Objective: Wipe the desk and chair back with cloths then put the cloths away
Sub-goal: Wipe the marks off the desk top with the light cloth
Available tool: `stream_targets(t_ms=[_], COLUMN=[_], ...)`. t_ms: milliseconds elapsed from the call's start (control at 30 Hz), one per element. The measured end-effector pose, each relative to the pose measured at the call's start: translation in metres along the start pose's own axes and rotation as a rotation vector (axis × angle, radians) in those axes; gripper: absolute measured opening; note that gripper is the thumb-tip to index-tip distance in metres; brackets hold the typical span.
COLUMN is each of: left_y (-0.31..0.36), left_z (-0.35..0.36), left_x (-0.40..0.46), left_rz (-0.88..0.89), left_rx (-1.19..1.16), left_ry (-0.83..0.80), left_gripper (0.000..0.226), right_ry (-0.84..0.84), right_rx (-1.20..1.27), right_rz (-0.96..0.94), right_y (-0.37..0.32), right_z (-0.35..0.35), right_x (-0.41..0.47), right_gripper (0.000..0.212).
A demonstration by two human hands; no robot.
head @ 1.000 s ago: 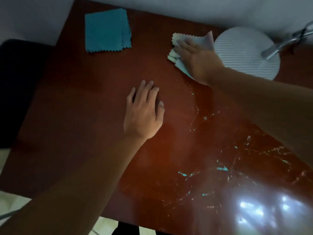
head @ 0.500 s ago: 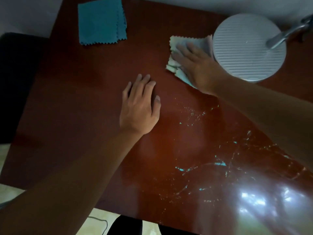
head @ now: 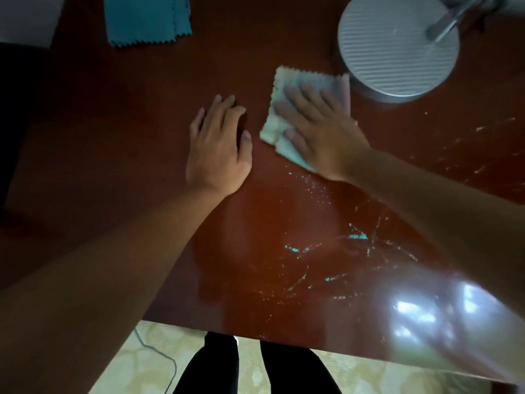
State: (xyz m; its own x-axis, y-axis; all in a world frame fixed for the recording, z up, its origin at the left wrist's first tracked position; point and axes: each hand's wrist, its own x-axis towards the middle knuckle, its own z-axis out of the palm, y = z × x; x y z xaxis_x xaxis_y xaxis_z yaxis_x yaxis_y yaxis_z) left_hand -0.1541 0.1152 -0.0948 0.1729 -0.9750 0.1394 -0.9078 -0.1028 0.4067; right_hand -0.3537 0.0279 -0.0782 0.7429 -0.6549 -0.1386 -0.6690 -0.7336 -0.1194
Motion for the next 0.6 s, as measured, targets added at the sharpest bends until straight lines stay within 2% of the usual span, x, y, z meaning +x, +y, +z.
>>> stream_targets(t_ms=[100,167,267,400,500,600], left_y=[0.004,0.008,0.008,0.003,0.006,0.009], left_z=[-0.005,-0.01,-0.015,-0.013,-0.01,-0.011], left_x=[-0.014,-0.035,-0.073,-0.107,-0.114,-0.114], left_rz=[0.045,0.107,0.206,0.167,0.177,0.177], left_rx=[0.032,0.058,0.081,0.054,0.057,0.063], left_ry=[-0.01,-0.026,-0.058,-0.06,-0.05,-0.047], left_gripper=[0.038,0.036,0.038,0.04,0.04,0.039], right_ry=[-0.053,-0.119,-0.072,-0.024,-0.003,-0.084], right_rx=[-0.034,-0.057,-0.04,-0.015,0.001,-0.019], right_rz=[-0.144,-0.183,-0.038,0.04,-0.061,-0.21], right_y=[-0.029,-0.023,0.002,0.002,-0.043,-0.055], right_z=[0.011,0.006,0.0,0.002,0.015,0.015], right_x=[-0.05,-0.053,-0.019,-0.015,-0.065,-0.092], right_gripper=[0.057,0.059,0.059,0.057,0.056,0.054])
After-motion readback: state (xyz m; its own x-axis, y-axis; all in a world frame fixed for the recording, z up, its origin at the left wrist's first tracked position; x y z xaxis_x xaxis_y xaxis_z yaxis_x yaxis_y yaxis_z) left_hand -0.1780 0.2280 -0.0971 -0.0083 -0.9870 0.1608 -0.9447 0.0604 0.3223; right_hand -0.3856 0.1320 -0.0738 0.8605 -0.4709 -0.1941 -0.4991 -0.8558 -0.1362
